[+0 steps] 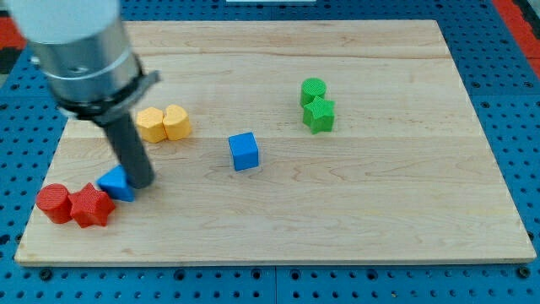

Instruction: Move the blue cube into the blue triangle

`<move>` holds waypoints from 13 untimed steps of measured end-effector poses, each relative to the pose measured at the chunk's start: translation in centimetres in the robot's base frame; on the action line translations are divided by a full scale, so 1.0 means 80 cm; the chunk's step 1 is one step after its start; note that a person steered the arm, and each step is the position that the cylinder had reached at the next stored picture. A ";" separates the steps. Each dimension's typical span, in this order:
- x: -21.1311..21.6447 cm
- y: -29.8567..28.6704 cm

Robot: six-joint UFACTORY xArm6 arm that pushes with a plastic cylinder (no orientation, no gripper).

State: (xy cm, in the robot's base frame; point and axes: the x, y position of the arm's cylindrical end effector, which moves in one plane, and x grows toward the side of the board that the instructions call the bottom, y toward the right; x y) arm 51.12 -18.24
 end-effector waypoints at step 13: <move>-0.036 -0.011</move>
